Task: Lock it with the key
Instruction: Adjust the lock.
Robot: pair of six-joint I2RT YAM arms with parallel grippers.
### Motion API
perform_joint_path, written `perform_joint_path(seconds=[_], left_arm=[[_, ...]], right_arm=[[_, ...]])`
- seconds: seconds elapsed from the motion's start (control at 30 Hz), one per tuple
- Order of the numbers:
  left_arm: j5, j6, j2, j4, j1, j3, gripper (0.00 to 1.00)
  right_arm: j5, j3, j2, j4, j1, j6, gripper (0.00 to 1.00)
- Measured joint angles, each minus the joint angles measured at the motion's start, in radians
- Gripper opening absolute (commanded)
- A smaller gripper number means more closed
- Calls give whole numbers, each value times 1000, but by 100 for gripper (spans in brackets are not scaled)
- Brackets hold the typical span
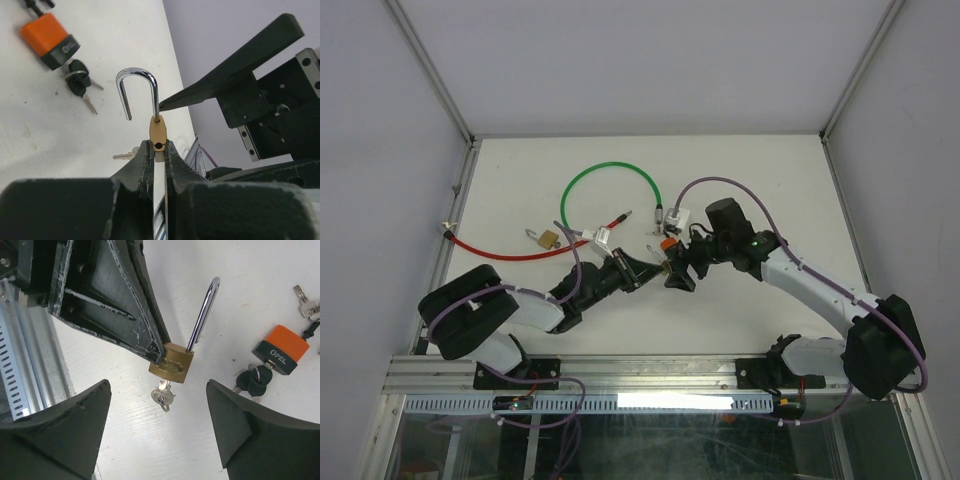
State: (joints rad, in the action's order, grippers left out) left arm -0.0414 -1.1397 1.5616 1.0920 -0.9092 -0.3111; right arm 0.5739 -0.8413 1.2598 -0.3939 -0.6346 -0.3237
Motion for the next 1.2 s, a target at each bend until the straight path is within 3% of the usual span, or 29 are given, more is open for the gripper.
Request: perform_joint_path(seconds=[0.23, 0.6, 0.73, 0.97, 1.2], left_arm=[[45, 197, -202, -253, 0, -81, 0], [312, 635, -316, -721, 23, -266, 0], [443, 775, -285, -838, 50, -324, 0], [583, 978, -245, -965, 60, -380, 0], [678, 1103, -245, -1022, 60, -383, 0]], right_arm=[[159, -2, -92, -79, 77, -82, 99], [454, -84, -241, -220, 175, -242, 99], [503, -143, -254, -315, 175, -432, 99], [560, -168, -202, -463, 175, -811, 84], [566, -169, -115, -513, 182, -886, 76]])
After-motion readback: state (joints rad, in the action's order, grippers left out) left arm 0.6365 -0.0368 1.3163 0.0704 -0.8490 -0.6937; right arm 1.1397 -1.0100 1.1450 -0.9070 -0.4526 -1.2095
